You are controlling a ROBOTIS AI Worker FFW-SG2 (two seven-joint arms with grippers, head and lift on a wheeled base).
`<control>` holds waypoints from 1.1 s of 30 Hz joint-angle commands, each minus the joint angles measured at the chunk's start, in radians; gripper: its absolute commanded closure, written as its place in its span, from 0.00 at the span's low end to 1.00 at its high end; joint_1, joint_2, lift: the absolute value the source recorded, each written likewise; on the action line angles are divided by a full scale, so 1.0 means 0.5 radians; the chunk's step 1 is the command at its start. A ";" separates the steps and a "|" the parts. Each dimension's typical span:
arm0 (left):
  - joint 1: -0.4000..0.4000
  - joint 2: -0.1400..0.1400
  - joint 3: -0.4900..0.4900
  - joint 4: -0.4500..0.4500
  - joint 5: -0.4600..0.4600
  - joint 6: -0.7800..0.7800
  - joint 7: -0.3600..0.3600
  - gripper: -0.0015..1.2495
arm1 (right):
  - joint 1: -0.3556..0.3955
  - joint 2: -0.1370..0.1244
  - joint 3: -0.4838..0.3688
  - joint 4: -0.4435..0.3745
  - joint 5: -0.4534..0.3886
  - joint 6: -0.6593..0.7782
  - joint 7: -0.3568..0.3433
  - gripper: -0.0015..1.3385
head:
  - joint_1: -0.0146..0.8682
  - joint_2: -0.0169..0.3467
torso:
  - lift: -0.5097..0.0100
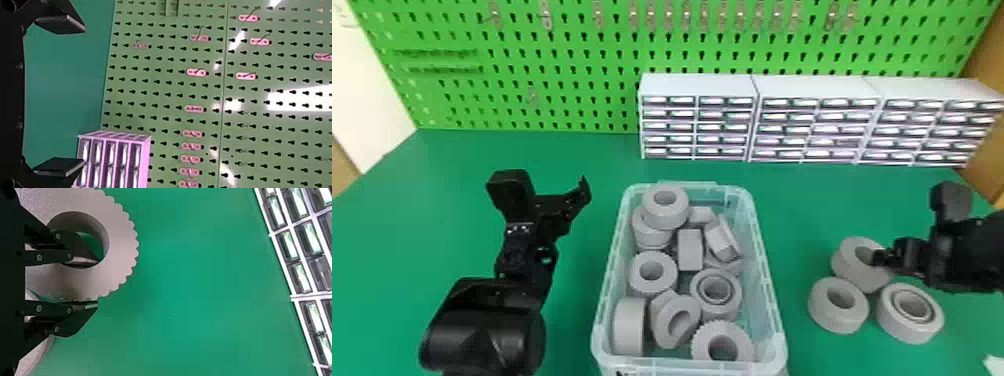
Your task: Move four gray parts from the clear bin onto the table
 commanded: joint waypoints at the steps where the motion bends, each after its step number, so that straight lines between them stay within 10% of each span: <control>1: 0.003 0.000 0.008 0.000 0.000 0.000 0.000 0.08 | -0.006 0.003 0.007 0.036 0.007 -0.010 0.000 0.67 | 0.80 0.24 | 0.88; 33: 0.012 0.000 0.023 0.000 0.009 -0.003 0.000 0.08 | -0.025 0.000 0.080 0.036 -0.008 0.045 0.000 0.43 | 0.80 0.24 | 0.88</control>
